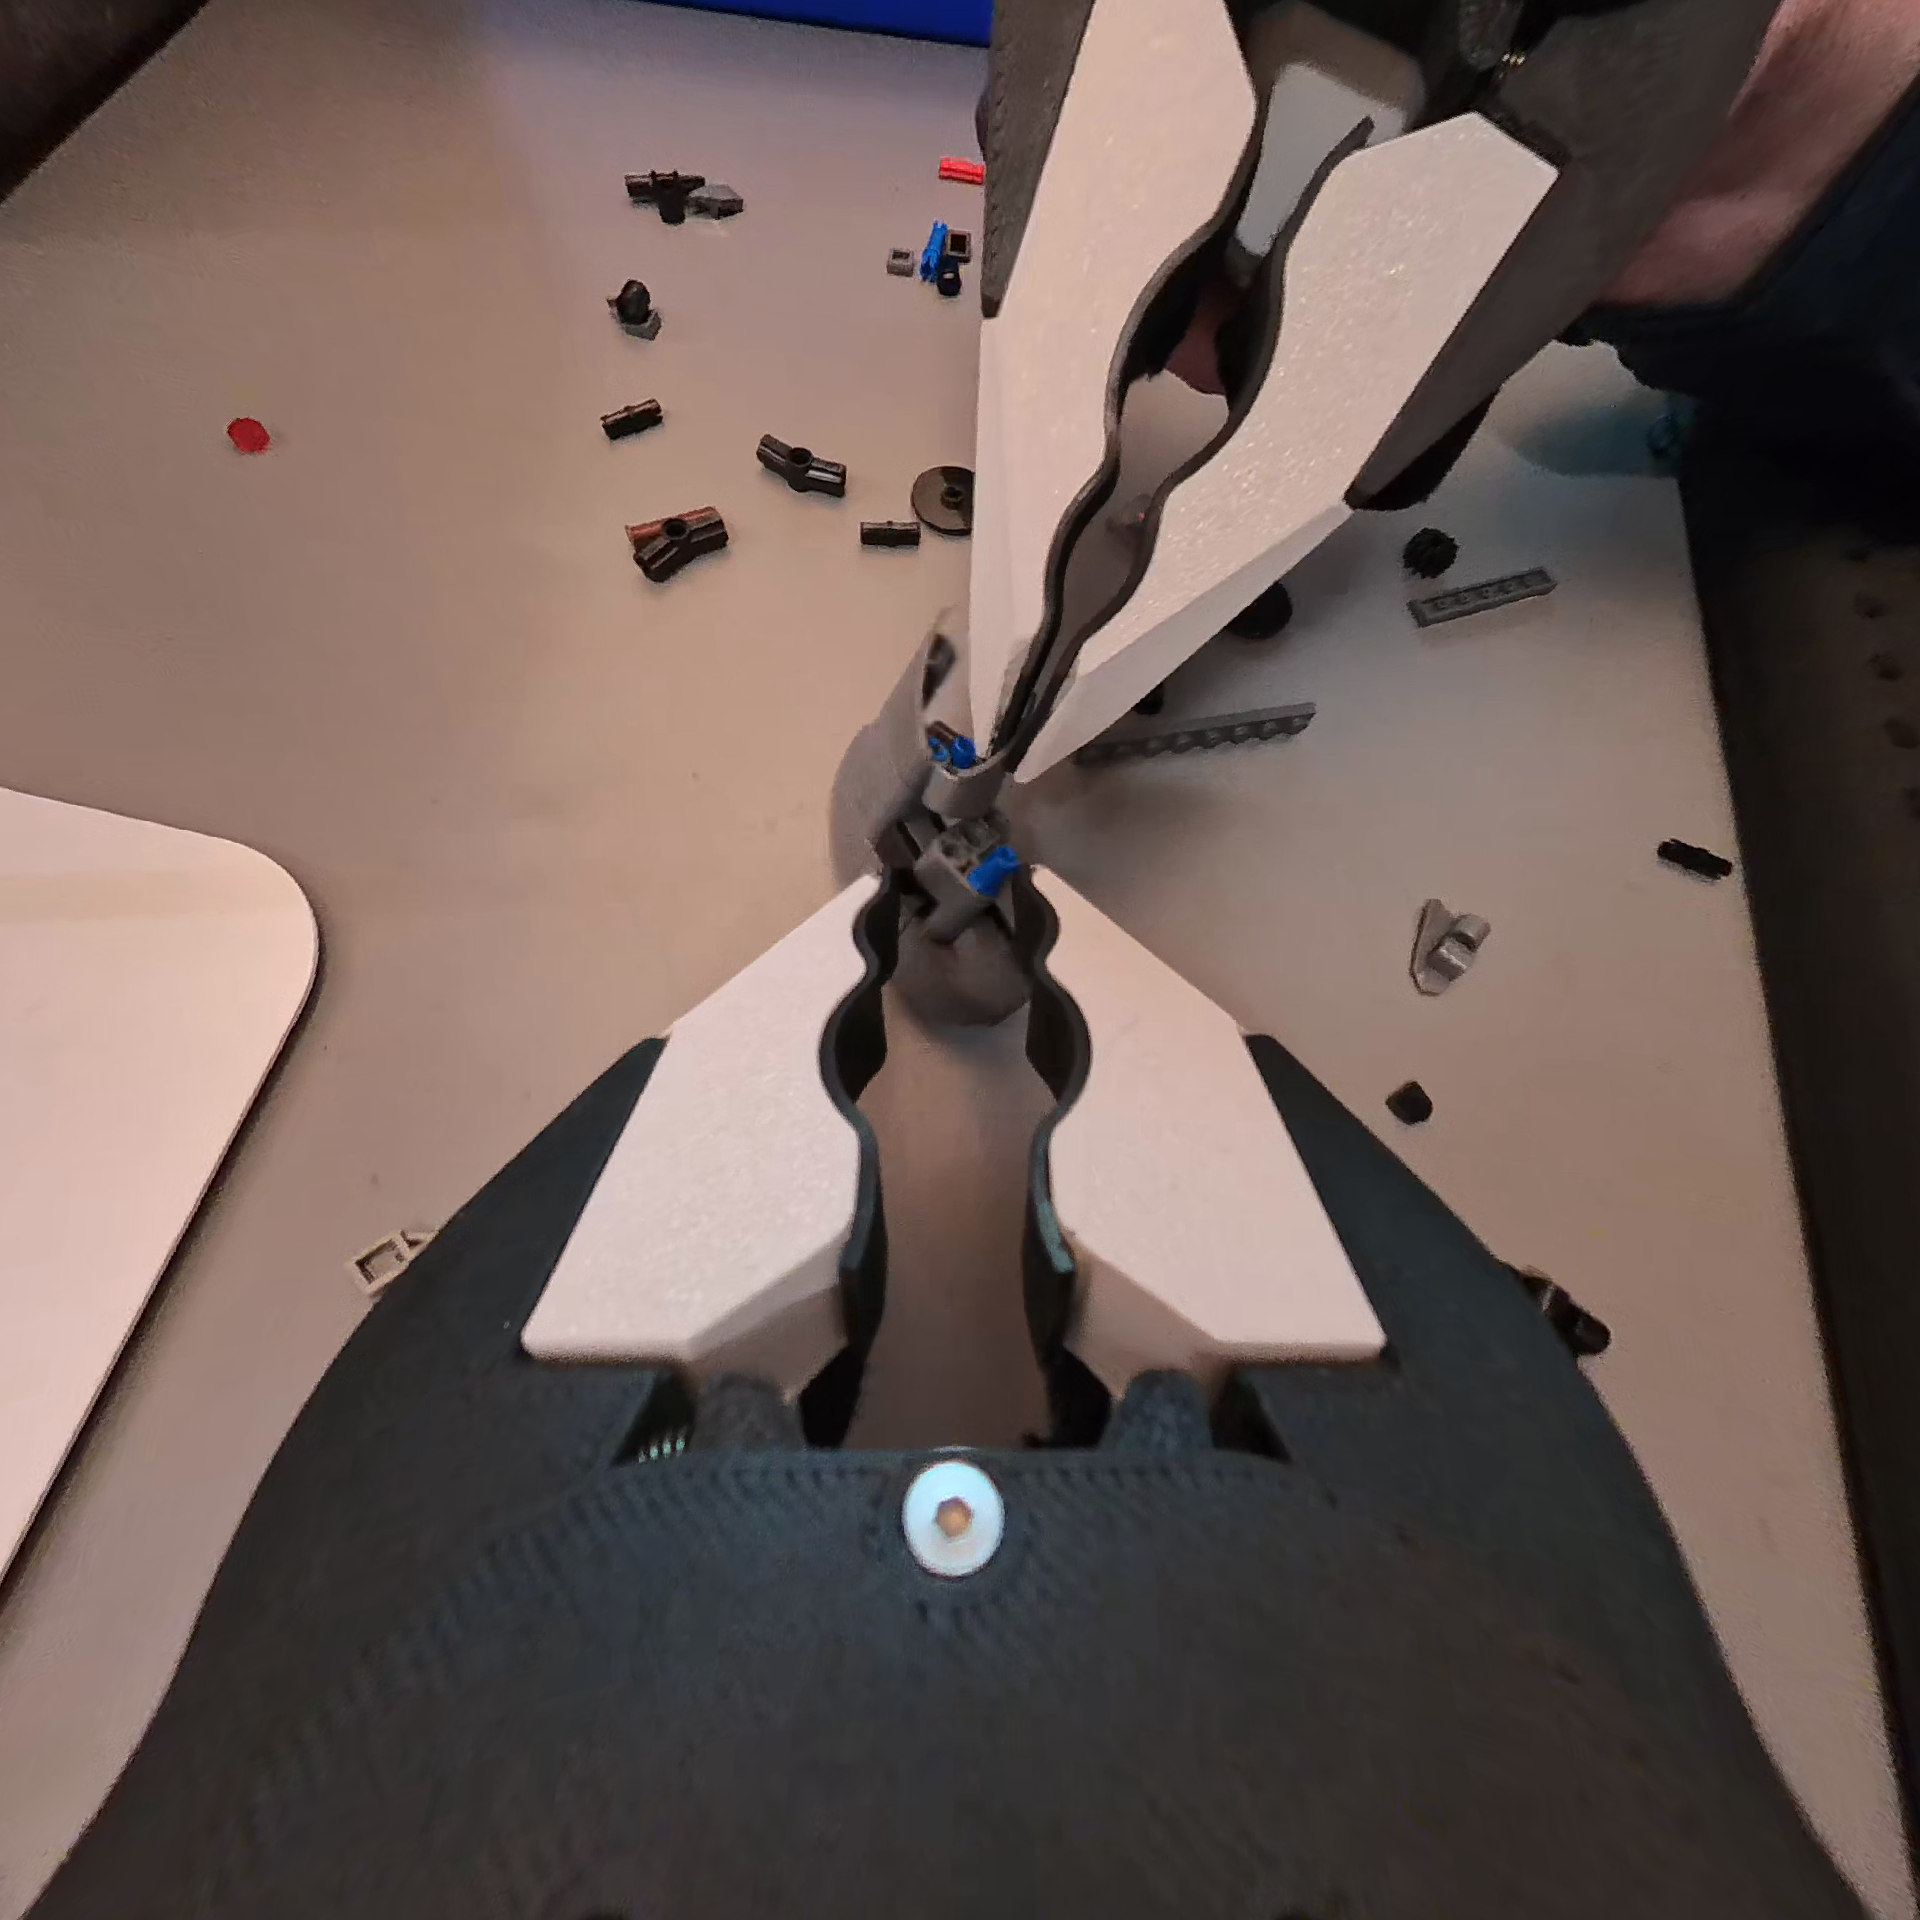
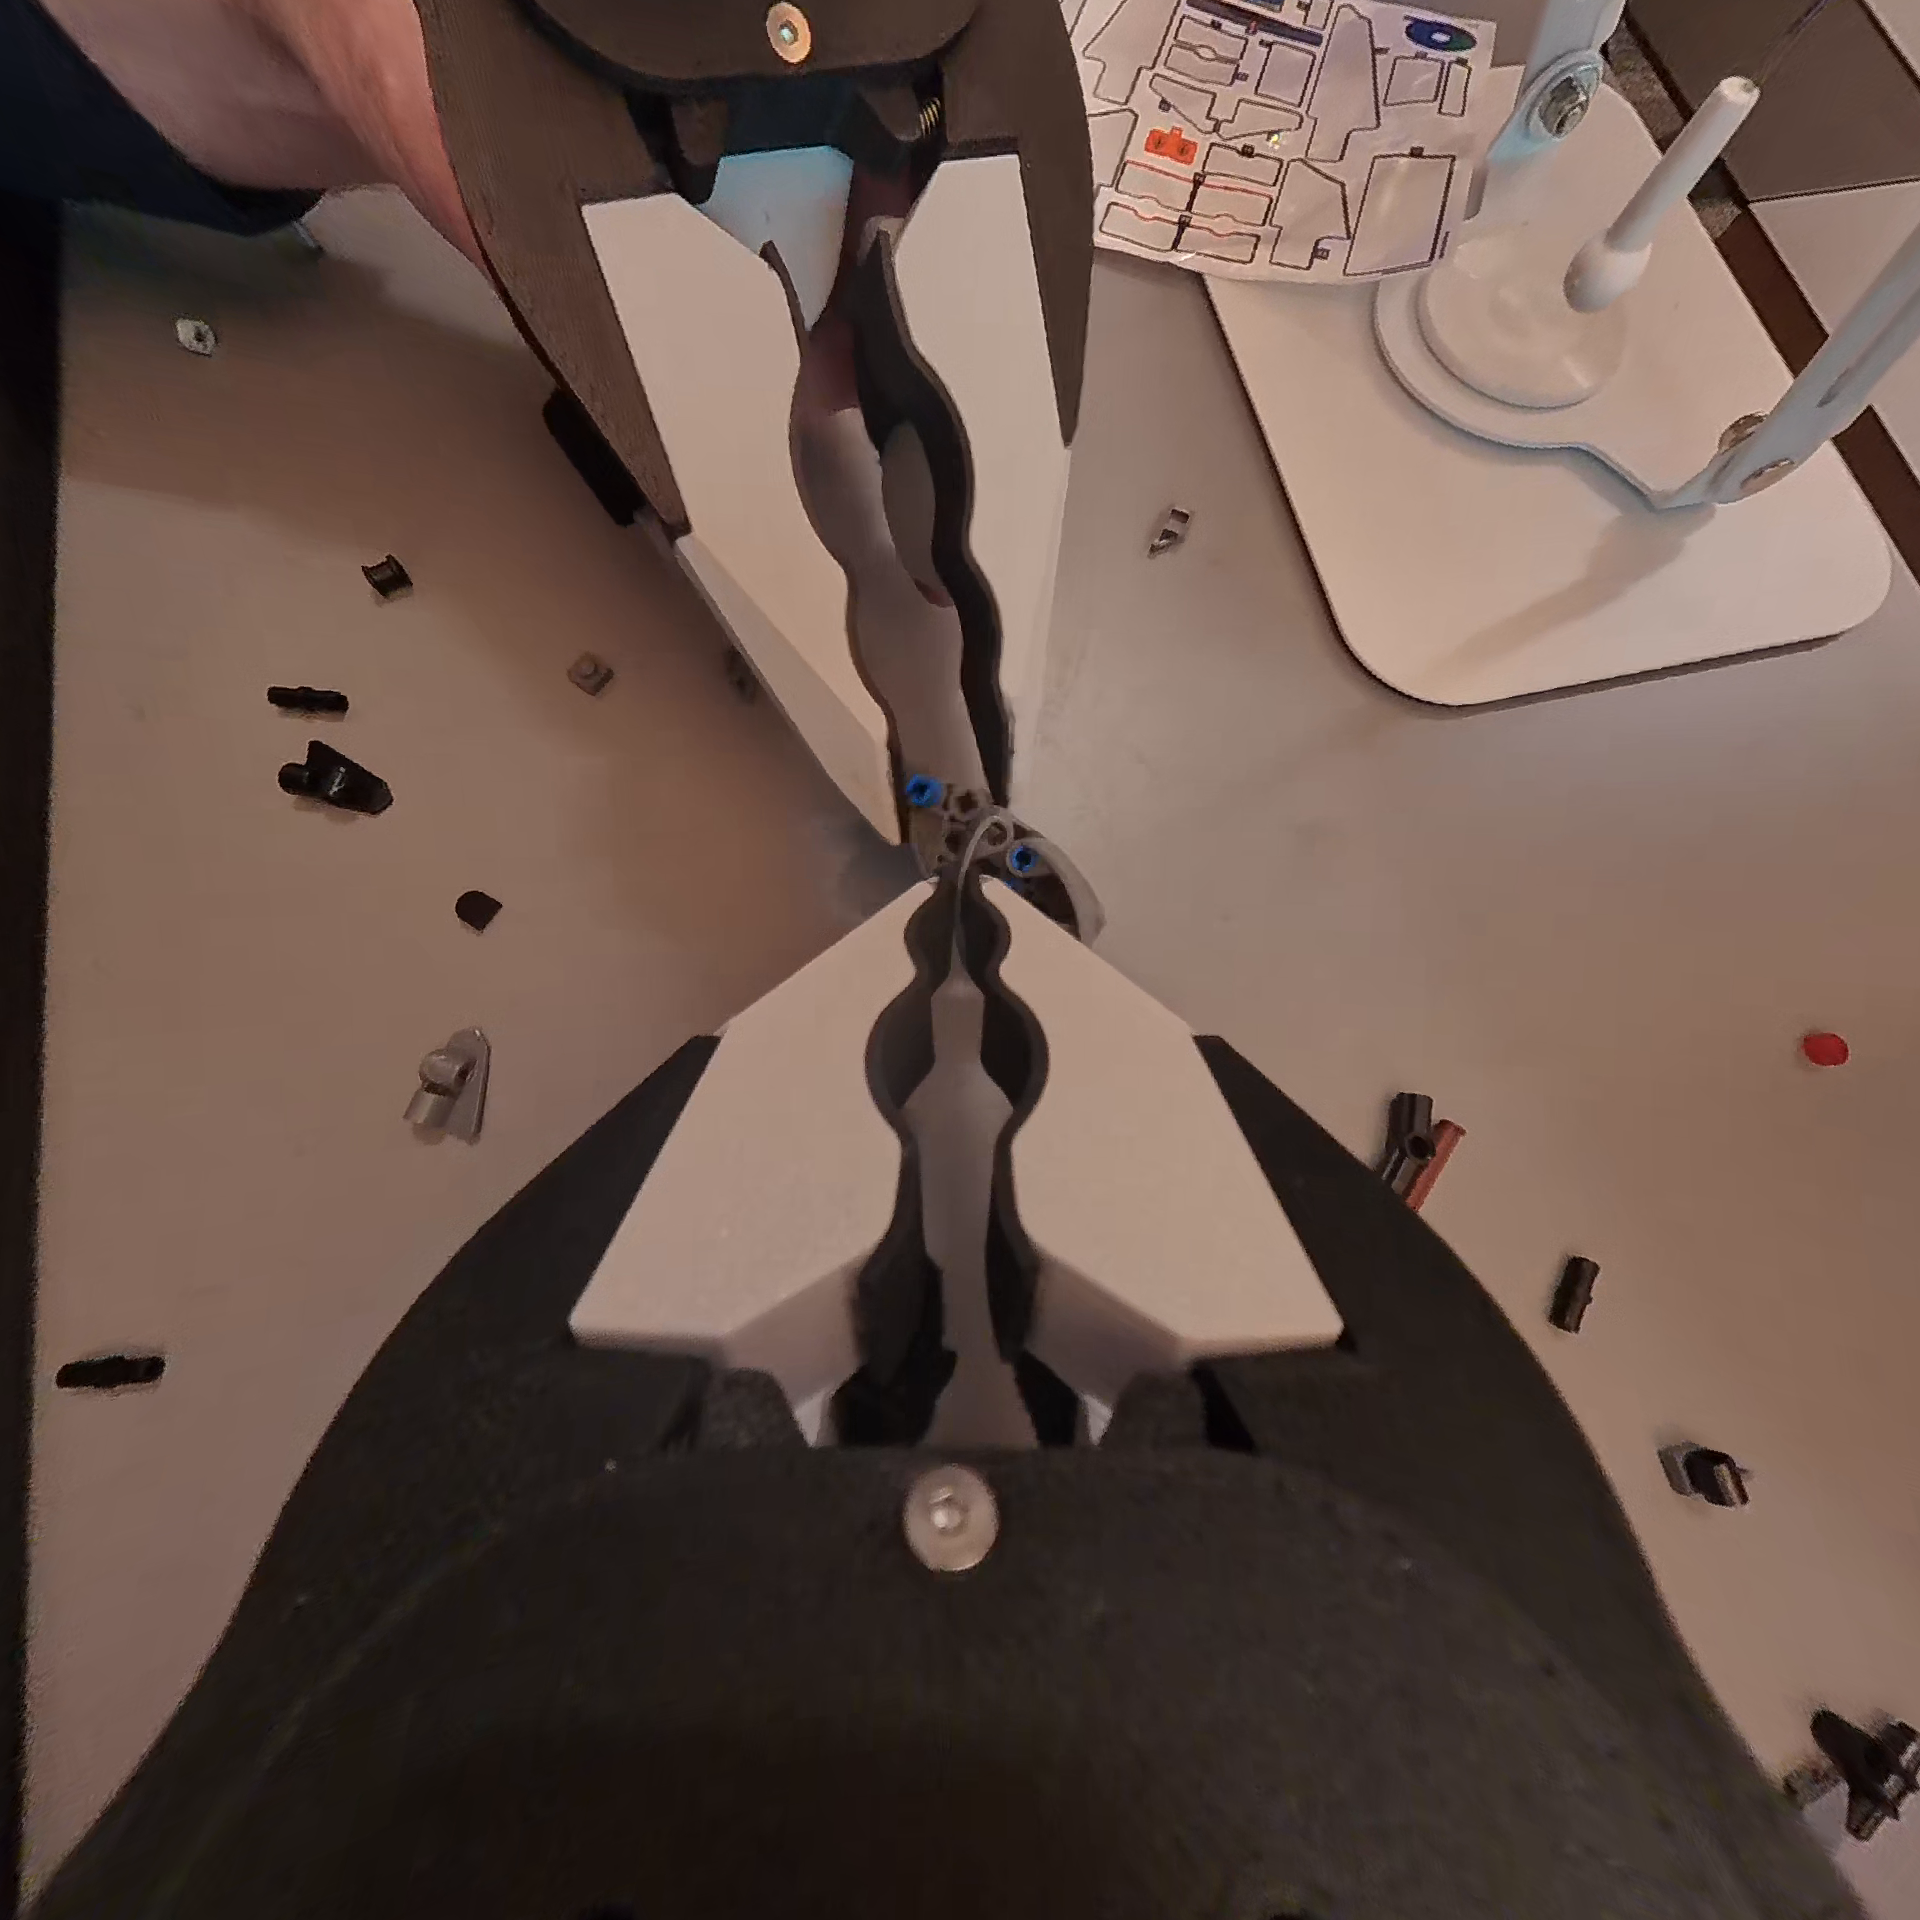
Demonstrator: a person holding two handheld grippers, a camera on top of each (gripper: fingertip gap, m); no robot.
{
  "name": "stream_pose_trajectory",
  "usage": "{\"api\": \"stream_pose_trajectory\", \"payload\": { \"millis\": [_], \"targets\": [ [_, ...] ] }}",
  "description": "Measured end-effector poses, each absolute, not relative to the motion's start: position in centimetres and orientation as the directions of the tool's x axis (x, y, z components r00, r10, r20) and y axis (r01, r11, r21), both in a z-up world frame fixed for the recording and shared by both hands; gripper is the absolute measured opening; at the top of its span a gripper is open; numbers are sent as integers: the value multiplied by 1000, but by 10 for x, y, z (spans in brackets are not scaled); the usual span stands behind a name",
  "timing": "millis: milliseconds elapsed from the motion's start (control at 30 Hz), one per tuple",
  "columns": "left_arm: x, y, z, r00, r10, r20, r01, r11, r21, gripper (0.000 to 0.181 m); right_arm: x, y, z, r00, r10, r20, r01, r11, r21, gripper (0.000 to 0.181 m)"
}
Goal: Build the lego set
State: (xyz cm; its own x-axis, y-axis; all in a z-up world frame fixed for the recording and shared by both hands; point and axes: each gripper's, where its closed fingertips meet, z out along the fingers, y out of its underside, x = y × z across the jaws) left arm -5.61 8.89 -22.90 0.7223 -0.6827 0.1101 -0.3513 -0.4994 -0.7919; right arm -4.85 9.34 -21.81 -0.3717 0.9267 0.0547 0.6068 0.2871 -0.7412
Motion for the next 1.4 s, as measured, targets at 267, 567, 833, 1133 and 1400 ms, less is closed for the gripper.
{"api": "stream_pose_trajectory", "payload": {
  "millis": [267, 567, 833, 1133, 1400],
  "targets": [
    [-56, 84, -245, 703, -709, 58, -438, -496, -749, 22, -49, 95, -224, -371, 927, 60, 619, 295, -728, 0],
    [-54, 91, -240, 691, -721, -54, -493, -414, -765, 45, -34, 97, -222, -393, 919, -24, 643, 256, -722, 0],
    [-46, 93, -246, 652, -741, -158, -580, -355, -733, 45, -19, 87, -237, -462, 883, -78, 680, 297, -670, 0],
    [-47, 93, -246, 660, -738, -138, -562, -364, -742, 43, -12, 69, -247, -519, 844, -135, 697, 327, -638, 4],
    [-49, 93, -248, 676, -733, -73, -515, -400, -758, 44, -27, 91, -239, -437, 899, -18, 676, 315, -666, 16]
  ]
}}
